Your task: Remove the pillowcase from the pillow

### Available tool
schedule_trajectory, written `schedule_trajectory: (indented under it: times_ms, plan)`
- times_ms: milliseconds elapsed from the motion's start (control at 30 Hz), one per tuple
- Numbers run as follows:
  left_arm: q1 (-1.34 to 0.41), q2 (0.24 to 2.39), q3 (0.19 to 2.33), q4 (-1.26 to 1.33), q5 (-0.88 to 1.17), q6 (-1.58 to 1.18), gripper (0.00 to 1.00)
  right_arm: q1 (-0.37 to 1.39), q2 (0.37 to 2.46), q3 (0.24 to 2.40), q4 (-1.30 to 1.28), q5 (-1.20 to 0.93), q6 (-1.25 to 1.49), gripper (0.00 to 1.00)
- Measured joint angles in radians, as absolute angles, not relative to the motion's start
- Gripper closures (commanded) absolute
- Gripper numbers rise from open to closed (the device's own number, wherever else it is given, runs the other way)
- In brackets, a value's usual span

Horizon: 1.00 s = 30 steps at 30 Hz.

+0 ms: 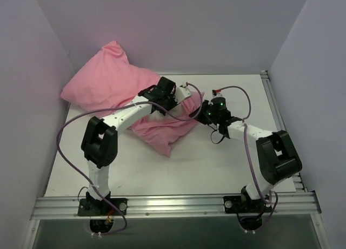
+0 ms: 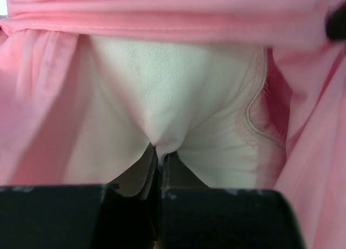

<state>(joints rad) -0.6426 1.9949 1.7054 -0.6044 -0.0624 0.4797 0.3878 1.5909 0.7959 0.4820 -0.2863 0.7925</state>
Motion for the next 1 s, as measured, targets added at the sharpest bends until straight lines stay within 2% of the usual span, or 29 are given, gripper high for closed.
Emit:
schedule_trajectory:
  times_ms: [267, 500, 533, 567, 600, 667, 700, 833, 1000]
  plan:
    - [-0.626, 1.753, 1.386, -0.467, -0.044, 0.545, 0.98, 0.227, 1.610, 0.979, 0.382, -0.199, 0.725, 1.00]
    - [-0.591, 1.626, 1.263, -0.481, -0.025, 0.560, 0.98, 0.141, 1.809, 1.114, 0.379, -0.163, 0.685, 1.00]
    - [-0.588, 1.618, 1.263, -0.483, -0.022, 0.554, 0.98, 0.147, 1.829, 1.107, 0.378, -0.173, 0.682, 0.93]
    - [-0.587, 1.611, 1.263, -0.484, -0.022, 0.550, 0.98, 0.158, 1.839, 1.096, 0.375, -0.182, 0.677, 0.76]
    - [-0.587, 1.606, 1.263, -0.485, -0.022, 0.542, 0.98, 0.174, 1.841, 1.085, 0.367, -0.189, 0.671, 0.52]
    - [-0.588, 1.605, 1.268, -0.490, -0.021, 0.529, 0.98, 0.215, 1.828, 1.081, 0.350, -0.202, 0.649, 0.38]
    - [-0.587, 1.605, 1.271, -0.493, -0.020, 0.524, 0.98, 0.232, 1.812, 1.081, 0.344, -0.212, 0.639, 0.26]
    - [-0.587, 1.608, 1.275, -0.495, -0.020, 0.505, 0.98, 0.287, 1.667, 1.079, 0.316, -0.209, 0.604, 0.12]
    - [-0.587, 1.620, 1.283, -0.495, -0.020, 0.482, 0.98, 0.384, 1.539, 1.166, 0.287, -0.141, 0.535, 0.09]
